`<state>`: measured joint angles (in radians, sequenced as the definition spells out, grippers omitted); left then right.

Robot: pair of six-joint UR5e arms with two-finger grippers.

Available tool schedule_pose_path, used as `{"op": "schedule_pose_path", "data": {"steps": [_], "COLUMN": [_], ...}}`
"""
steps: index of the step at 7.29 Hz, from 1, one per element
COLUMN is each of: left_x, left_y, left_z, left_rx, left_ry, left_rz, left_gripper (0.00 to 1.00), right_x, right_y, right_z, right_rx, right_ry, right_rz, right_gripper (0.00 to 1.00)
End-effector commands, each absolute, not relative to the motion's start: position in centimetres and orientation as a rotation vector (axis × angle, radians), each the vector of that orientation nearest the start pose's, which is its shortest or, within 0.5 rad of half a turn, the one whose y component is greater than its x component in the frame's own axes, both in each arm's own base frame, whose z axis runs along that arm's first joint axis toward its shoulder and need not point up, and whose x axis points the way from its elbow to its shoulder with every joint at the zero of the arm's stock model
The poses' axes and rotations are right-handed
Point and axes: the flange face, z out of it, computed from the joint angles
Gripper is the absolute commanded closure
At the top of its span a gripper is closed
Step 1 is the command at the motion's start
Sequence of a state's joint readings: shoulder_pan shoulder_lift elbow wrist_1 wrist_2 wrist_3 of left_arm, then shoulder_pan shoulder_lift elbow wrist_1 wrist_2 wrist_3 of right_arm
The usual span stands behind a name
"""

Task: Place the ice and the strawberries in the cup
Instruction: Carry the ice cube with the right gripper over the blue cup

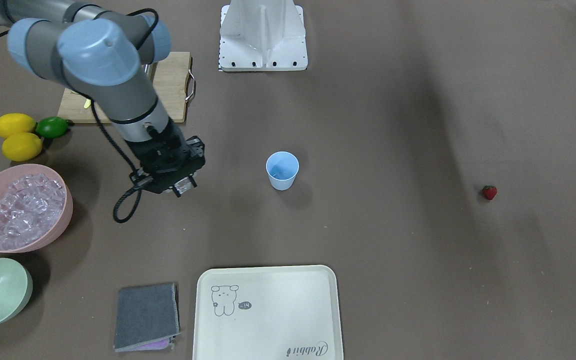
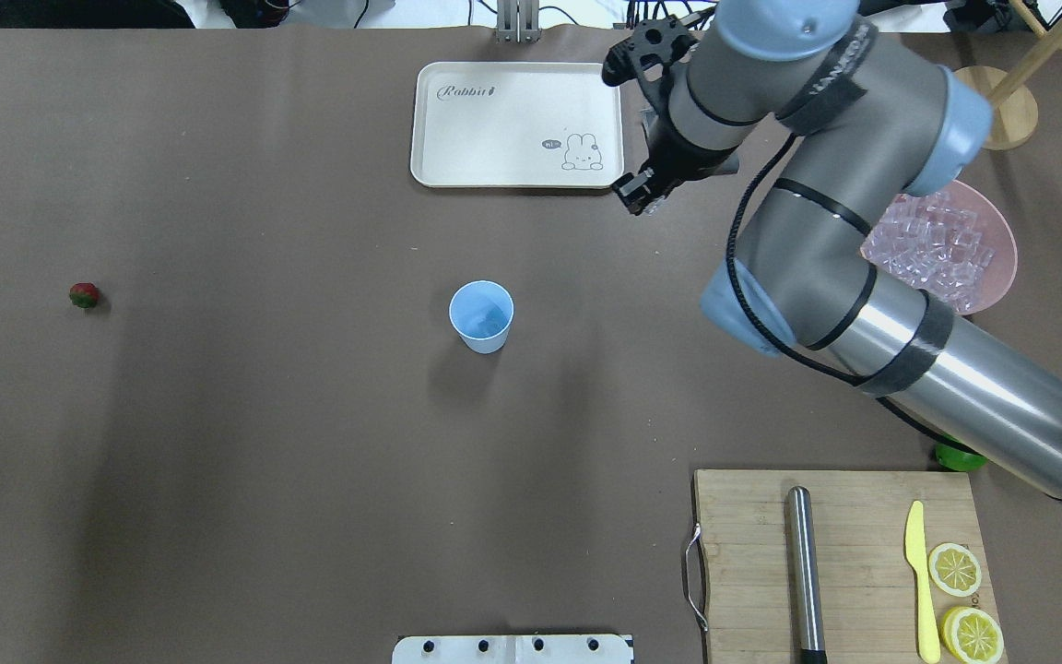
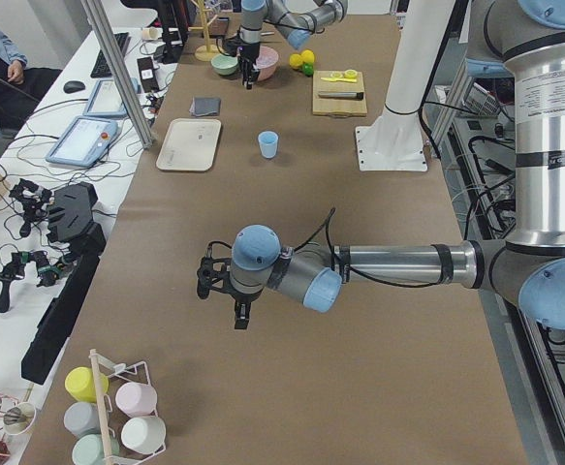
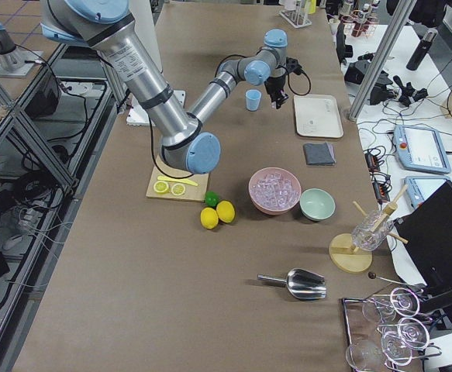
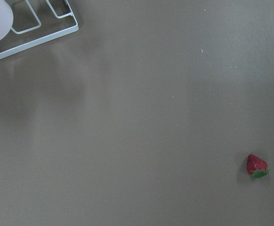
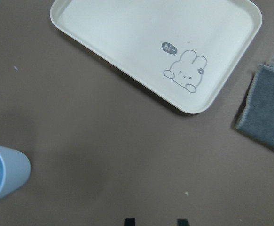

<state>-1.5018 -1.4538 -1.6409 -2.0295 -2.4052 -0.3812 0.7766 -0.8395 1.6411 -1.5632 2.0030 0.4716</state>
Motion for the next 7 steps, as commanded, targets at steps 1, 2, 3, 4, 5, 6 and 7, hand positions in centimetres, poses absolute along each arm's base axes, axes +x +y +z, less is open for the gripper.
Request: {"op": "schedule_pose_path", "data": {"steps": [1,2,3,4,5,6,7], "left_x": [-2.8,-2.8,-2.8,-2.8,-2.8,-2.8,-2.8], "left_y": [-46.2,-46.2,-46.2,-46.2,-46.4,-46.5,-46.5], "left_z": [62.8,62.9,63.1,63.2,63.2,63.4,63.4], "left_rx": [0.188,0.185,0.182,0.181,0.182,0.179,0.178], "left_ry": [0.886,0.886,0.886,0.885,0.884,0.883,0.883], "left_rz": [-0.121,-0.122,-0.124,-0.124,-0.123,-0.124,-0.126], "left_gripper": [0.02,0.02,0.02,0.02,0.02,0.02,0.02], "right_x": [-47.6,-49.5,-51.9,-53.7,-55.0,-56.4,-57.8], "right_y": [-54.0,-53.4,-51.6,-49.6,-48.2,-46.8,-45.4], "right_z": [14.5,12.8,11.4,11.0,10.1,10.3,10.5], "right_rx": [0.366,0.36,0.368,0.381,0.373,0.374,0.371], "right_ry": [-0.833,-0.838,-0.836,-0.834,-0.847,-0.836,-0.828], "right_rz": [-0.391,-0.365,-0.348,-0.356,-0.334,-0.331,-0.312], "right_gripper": [0.97,0.97,0.96,0.96,0.96,0.96,0.96]}}
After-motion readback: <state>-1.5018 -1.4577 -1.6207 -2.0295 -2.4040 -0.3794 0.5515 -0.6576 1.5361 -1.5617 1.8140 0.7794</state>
